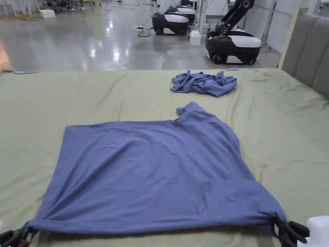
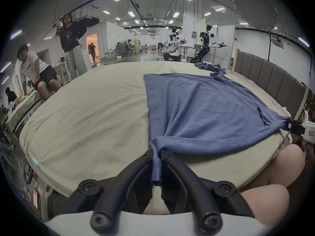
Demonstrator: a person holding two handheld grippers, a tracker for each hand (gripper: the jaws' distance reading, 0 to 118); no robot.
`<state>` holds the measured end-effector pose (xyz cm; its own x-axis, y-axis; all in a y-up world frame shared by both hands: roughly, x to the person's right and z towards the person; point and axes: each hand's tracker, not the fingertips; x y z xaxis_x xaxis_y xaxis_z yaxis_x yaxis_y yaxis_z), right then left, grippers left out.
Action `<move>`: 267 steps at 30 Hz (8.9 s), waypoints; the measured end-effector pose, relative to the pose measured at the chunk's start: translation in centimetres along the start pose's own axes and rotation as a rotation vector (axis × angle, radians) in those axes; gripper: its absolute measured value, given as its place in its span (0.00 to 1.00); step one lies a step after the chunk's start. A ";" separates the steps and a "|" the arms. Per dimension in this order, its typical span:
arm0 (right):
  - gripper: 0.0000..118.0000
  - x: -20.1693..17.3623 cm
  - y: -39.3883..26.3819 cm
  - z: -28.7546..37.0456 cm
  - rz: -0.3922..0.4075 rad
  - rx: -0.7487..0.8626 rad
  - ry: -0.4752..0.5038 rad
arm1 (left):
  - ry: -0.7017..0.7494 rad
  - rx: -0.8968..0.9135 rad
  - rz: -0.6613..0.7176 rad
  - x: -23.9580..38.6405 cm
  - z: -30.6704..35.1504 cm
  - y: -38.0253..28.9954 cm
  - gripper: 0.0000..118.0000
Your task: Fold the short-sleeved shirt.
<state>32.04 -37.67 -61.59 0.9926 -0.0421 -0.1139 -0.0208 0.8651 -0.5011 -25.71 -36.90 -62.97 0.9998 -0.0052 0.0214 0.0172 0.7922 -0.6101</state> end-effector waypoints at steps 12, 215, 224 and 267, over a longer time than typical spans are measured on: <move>0.05 1.7 14.3 -8.3 0.116 -0.107 -0.064 | -0.062 -0.034 0.022 -2.3 -4.5 12.2 0.05; 0.02 -7.8 9.4 8.9 0.124 0.146 0.147 | -0.848 -0.252 0.819 -16.7 -3.1 0.2 1.00; 0.02 -8.4 9.9 7.4 0.111 0.120 0.156 | -0.903 -0.375 0.722 -9.6 -9.0 1.1 1.00; 0.02 -7.5 6.4 10.3 0.127 0.114 0.213 | -0.634 -0.570 0.142 11.8 -8.6 11.5 1.00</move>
<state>25.66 -26.67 -55.13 0.9352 -0.0237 -0.3533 -0.1176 0.9204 -0.3729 -13.58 -33.16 -76.56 0.7993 0.5466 0.2496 0.0672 0.3314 -0.9411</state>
